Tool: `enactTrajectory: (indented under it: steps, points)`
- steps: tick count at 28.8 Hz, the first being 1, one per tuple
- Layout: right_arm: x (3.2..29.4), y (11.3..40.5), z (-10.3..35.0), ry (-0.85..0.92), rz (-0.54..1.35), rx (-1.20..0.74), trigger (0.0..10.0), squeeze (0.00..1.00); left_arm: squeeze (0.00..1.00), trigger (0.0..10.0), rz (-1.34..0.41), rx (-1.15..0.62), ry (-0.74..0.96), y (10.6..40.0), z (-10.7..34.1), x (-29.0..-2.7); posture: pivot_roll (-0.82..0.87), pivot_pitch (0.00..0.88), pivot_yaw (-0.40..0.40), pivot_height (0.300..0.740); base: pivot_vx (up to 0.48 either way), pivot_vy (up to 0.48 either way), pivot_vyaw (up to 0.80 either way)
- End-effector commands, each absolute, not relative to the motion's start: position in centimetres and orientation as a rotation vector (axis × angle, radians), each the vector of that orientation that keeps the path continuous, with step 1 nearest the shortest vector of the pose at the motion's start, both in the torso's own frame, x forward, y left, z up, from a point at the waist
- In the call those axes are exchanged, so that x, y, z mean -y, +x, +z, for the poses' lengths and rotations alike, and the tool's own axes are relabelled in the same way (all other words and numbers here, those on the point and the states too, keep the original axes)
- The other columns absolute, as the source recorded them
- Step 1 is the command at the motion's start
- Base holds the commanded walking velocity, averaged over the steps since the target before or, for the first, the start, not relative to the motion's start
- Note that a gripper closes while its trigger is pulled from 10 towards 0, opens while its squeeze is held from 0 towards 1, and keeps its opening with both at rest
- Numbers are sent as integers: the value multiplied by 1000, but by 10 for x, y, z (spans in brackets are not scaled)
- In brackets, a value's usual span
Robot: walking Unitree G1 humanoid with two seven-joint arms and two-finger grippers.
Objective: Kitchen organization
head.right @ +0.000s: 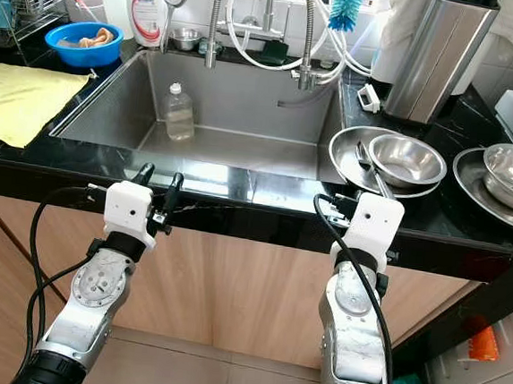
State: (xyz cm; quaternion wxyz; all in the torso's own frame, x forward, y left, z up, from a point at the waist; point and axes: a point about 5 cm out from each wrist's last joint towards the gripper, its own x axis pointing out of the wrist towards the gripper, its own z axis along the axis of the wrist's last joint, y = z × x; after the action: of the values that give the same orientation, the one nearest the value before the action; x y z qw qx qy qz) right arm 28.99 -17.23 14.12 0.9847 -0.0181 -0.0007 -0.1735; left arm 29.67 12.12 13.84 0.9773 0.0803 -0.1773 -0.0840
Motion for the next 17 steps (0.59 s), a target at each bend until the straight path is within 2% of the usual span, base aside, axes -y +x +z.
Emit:
enactTrajectory:
  steps: [1, 17]
  points:
    - [169, 291, 143, -16, -322, 4, 10000, 0, 0, 10000, -187, 348, 183, 297, 136, -118, -141, 0, -34, 706, 0, 0, 0]
    - [157, 293, 134, -11, -228, -53, 10000, 0, 0, 10000, -188, 349, 186, 297, 136, -118, -141, 0, -34, 706, 0, 0, 0]
